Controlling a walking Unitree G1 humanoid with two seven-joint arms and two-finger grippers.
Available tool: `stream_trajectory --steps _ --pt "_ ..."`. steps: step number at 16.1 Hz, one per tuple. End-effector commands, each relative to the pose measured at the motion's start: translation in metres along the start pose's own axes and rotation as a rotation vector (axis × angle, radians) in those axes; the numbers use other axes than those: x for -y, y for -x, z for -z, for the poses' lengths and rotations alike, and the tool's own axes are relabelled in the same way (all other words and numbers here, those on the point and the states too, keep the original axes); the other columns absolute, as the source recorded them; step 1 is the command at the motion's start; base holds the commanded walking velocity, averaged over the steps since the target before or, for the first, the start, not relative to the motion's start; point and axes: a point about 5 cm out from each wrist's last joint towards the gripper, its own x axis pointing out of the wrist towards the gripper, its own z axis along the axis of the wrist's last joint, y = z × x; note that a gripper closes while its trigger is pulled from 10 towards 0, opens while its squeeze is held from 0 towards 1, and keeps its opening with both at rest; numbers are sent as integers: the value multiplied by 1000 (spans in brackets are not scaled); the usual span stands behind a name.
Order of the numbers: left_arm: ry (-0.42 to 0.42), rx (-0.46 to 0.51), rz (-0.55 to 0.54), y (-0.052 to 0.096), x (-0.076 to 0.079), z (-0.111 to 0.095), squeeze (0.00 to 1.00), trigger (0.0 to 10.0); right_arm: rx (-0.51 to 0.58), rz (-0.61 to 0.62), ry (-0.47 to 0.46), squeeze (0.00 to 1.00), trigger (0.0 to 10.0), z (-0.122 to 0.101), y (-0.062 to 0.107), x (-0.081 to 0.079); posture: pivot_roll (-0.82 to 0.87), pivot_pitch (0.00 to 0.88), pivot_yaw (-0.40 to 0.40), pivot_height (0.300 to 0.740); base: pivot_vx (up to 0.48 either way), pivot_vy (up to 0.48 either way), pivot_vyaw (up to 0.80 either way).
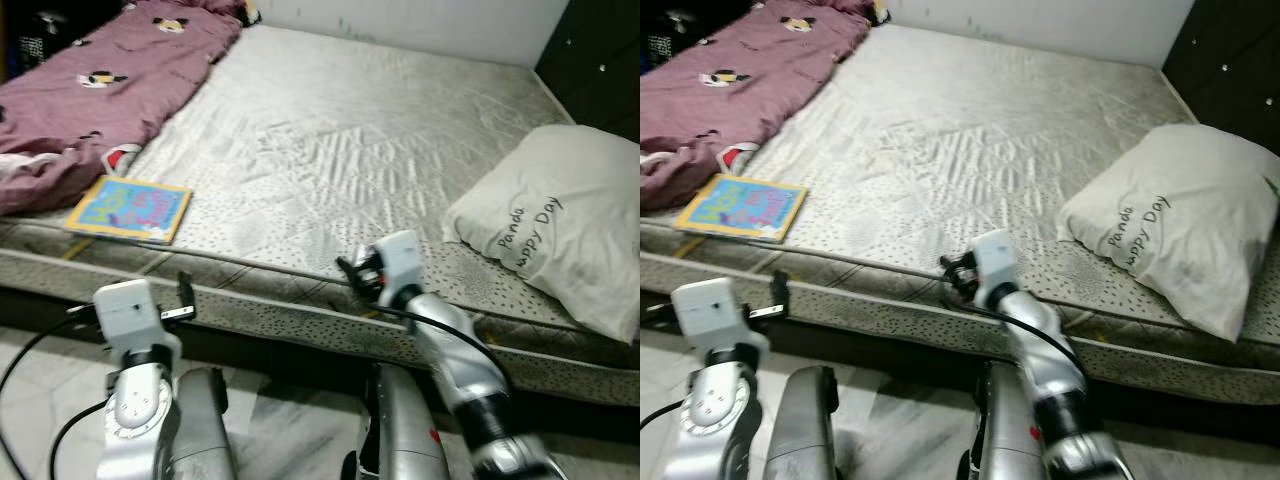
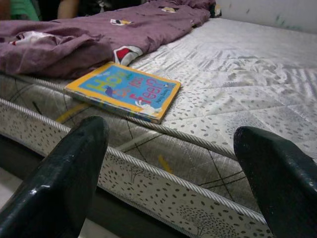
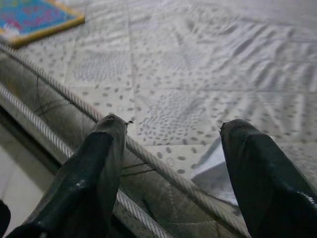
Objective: Clean up the room
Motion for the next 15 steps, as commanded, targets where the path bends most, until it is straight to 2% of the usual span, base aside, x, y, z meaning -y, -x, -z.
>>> stream_trajectory --steps 1,4,7,10,13,15 --pt "-5 -8 10 4 1 -1 0 10000 2 1 24 0 10000 -5 -8 -1 112 0 -113 516 0 0 0" --pt "8 -26 20 16 0 -1 0 10000 -11 18 25 0 10000 -7 -24 -5 135 13 -104 516 0 0 0" --pt "15 -57 31 32 2 -1 0 10000 -56 102 8 0 10000 -2 -34 0 173 50 -108 516 0 0 0" --pt "24 -71 34 41 2 -5 0 10000 -44 155 -20 0 10000 -11 -44 2 205 65 -101 516 0 0 0" --pt "15 -84 53 47 3 -7 0 10000 -32 209 -29 0 10000 -18 -50 4 207 88 -89 516 0 0 0" --pt "18 -100 54 52 4 -7 0 10000 -60 264 -15 0 10000 -15 -50 4 212 100 -89 516 0 0 0"
